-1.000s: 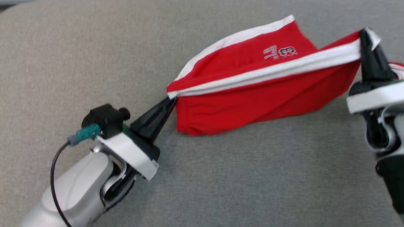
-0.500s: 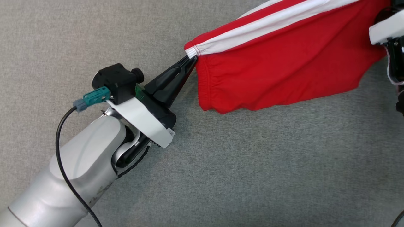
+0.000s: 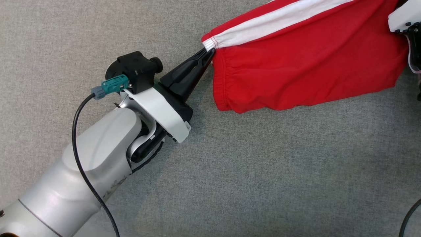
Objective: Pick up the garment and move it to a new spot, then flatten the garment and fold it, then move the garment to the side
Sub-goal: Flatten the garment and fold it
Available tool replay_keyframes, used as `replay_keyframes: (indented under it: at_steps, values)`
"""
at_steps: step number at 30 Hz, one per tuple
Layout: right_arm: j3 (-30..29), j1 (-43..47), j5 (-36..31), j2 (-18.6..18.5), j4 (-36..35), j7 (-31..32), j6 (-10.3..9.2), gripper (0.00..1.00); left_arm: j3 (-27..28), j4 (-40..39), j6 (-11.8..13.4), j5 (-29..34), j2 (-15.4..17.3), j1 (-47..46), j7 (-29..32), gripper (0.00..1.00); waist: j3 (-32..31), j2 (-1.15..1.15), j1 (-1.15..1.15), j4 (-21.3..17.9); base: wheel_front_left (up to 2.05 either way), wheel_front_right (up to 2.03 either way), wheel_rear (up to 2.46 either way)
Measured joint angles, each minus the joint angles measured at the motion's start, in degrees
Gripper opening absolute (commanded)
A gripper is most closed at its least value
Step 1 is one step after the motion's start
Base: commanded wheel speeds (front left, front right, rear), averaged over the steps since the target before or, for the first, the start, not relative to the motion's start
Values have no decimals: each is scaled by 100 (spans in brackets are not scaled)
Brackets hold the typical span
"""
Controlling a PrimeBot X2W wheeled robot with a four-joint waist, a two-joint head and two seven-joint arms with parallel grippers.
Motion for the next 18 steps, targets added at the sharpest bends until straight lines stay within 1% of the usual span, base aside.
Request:
replay_keyframes:
  at_steps: [1,2,3,4,18]
  values:
    - [-3,-16,-8,14,53,0,0,50,-21,26,0,-3,-7,-19,0,18,-4,0,0,-1,0,0,0]
    - [2,-28,-26,32,83,0,0,100,-37,48,0,-19,-9,-48,0,64,-12,0,0,-4,0,0,0]
    - [0,-38,-46,43,102,0,0,100,-42,66,0,-44,-10,-73,0,89,-24,0,0,-8,0,0,0]
    - [1,-53,-46,51,118,0,0,100,-47,79,0,-51,-12,-77,0,100,-38,0,0,-12,0,0,0]
    - [-8,78,-24,88,229,0,0,100,27,233,0,-89,13,49,0,100,-353,0,0,-141,0,0,0]
